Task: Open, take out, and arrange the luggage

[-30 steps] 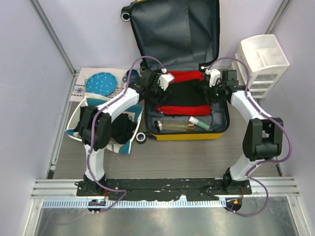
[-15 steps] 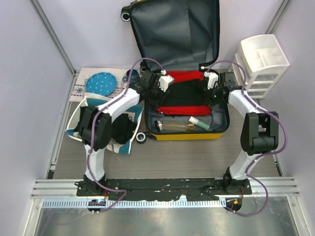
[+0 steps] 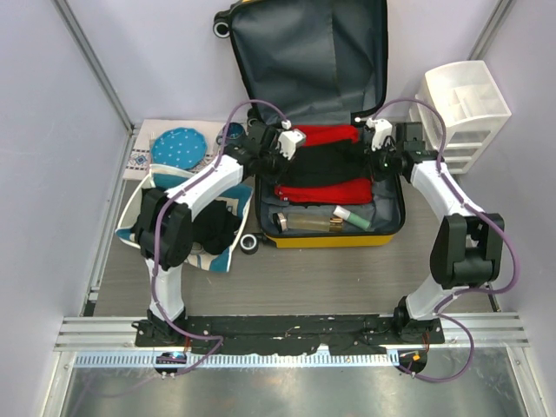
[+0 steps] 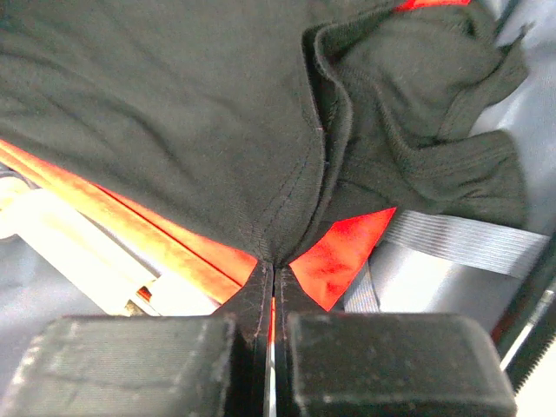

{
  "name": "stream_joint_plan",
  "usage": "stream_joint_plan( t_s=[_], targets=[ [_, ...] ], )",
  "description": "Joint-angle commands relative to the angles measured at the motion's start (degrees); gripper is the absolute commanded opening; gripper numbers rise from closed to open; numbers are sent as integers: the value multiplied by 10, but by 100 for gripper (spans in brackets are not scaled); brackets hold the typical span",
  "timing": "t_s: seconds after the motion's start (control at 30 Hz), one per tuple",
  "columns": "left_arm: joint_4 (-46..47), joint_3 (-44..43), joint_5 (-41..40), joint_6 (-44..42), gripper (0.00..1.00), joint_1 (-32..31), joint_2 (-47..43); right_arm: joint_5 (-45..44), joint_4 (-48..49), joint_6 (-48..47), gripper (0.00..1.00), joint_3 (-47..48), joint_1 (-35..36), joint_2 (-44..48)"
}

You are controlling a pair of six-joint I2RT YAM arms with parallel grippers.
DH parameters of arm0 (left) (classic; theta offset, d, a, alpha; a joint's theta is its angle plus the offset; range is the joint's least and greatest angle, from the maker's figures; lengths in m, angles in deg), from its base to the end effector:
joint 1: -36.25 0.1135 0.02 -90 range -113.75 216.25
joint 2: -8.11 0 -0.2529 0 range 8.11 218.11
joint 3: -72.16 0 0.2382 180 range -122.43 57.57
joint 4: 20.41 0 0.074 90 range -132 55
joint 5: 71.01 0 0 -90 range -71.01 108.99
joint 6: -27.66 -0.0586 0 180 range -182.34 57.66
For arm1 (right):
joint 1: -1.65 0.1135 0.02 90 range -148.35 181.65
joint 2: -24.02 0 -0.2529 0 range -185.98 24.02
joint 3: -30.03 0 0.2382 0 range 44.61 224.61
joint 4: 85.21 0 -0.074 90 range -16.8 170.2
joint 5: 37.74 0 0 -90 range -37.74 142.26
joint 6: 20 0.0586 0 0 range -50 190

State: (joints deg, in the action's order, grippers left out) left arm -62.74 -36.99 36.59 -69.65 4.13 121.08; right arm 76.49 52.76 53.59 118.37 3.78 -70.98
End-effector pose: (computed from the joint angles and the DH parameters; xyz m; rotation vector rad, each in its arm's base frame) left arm 0.3686 -0.2523 0.2368 0.9496 2.2069 -0.5699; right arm 0.3616 0.0375 0.2421 -0.5665 2.2897 0.3906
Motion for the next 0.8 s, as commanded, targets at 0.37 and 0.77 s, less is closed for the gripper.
stream_joint_plan(
  t_s=[0.37,0.77],
  targets=[
    [-51,-106,81,39,0,89,-105,114,65,118,1,31,-11,129],
    [-77,-93,118,28,0,213,-187,86,117,200,1,111,129,115]
  ],
)
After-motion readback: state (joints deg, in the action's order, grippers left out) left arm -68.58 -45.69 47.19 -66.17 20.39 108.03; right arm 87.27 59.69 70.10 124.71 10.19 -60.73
